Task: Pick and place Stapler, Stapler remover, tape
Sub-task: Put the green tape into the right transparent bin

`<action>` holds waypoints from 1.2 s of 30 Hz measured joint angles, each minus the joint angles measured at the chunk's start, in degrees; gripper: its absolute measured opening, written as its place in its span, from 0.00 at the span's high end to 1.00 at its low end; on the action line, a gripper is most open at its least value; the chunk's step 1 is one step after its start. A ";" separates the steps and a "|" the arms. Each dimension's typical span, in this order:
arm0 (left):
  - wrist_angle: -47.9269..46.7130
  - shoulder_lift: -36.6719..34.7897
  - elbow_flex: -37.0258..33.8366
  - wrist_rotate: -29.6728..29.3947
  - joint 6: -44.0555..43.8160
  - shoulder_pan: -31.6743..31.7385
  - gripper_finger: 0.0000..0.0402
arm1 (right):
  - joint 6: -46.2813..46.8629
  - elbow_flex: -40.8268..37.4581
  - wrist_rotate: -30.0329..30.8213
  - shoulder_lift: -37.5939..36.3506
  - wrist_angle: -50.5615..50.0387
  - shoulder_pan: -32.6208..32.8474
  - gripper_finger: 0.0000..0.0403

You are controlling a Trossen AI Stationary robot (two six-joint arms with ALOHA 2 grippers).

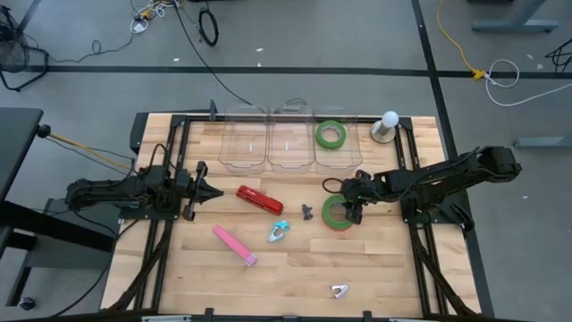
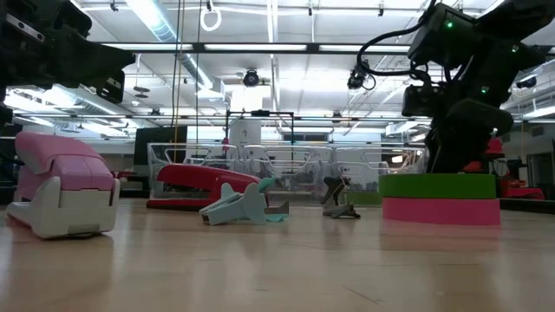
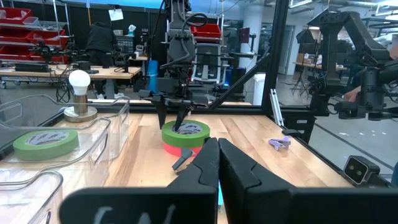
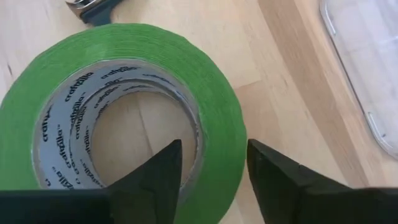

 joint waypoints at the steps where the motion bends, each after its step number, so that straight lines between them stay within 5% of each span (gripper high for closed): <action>1: 0.01 0.01 -0.01 -0.02 0.02 0.02 0.99 | 0.02 0.00 0.00 0.00 0.04 0.00 0.59; 15: 0.01 0.01 0.00 0.00 0.00 0.01 0.99 | 0.00 0.00 0.06 0.00 0.12 0.00 0.74; 36: 0.00 0.01 0.00 0.00 0.00 0.00 0.99 | -0.96 6.26 -0.88 0.00 0.64 -0.32 0.75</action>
